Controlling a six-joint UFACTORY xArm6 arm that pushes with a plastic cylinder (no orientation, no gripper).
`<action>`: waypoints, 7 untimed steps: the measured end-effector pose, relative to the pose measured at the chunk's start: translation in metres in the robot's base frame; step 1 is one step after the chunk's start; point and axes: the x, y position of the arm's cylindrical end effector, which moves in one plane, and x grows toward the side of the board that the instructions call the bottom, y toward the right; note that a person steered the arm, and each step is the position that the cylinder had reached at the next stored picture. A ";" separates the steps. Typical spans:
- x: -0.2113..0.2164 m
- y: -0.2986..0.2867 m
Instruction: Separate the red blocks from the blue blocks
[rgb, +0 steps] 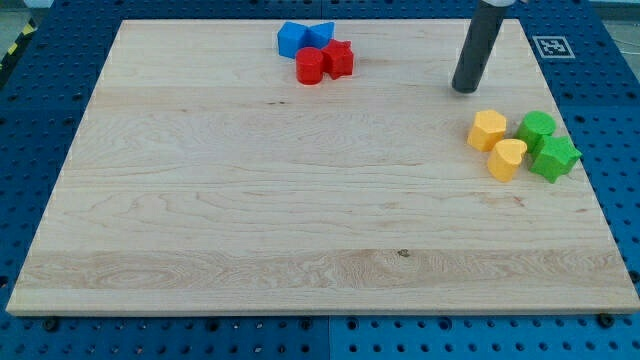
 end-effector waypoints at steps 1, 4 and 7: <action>-0.020 -0.019; -0.062 -0.115; -0.061 -0.183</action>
